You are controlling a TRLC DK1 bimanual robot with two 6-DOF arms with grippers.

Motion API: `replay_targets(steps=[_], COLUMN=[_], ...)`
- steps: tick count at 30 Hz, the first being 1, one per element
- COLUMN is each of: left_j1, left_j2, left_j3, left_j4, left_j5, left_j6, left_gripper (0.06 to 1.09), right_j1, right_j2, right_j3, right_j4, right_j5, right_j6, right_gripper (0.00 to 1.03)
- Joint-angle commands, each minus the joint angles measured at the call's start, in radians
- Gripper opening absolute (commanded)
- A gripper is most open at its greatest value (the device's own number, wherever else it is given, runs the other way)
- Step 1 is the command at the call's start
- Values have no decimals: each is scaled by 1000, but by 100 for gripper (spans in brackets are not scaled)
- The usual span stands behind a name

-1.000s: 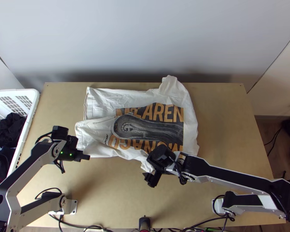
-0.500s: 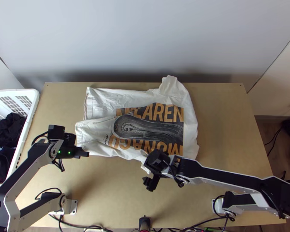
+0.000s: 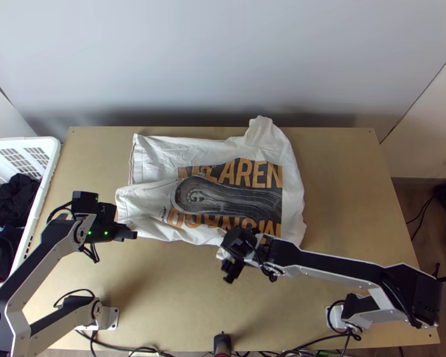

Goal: Fold the t-shirt

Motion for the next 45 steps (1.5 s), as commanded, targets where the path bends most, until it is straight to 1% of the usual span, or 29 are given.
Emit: replay_targets(steps=[1,3,4,10,14,18,22,26,29,32,38,45], left_j1=[-2,-2,-2,1,1,4,6,6,7,7,1,-2], left_j2=[2,4,4,-10,-34,-80,-133,-168,-179,-177,-169,-171], left_j3=[8,10,10,11,8,8,14,22,24,17,11,-2], left_j4=[1,1,1,-7,-22,-33,-42,-50,-58,-61,-61,-76], left_j5=[6,8,10,14,26,26,26,26,26,26,28,26], left_j6=[4,6,6,7,6,3,1,1,1,1,-2,-4], left_gripper=[9,9,9,9,9,9,9,9,9,9,9,9], right_j1=[-55,-76,-90,-174,-220,-260,-300,-371,-420,-435,-423,-383], right_j2=[14,2,-12,-124,-218,-296,-311,-259,-199,-110,107,365], right_j3=[3,4,4,6,39,75,92,124,138,184,362,579], right_j4=[36,36,36,1,-99,-168,-161,-95,-18,50,123,119], right_j5=[55,59,58,58,58,58,58,56,56,56,55,45], right_j6=[-9,-23,-29,-49,-76,-101,-144,-179,-213,-231,-219,-202], right_gripper=[31,11,3,3,3,3,3,3,3,3,3,3])
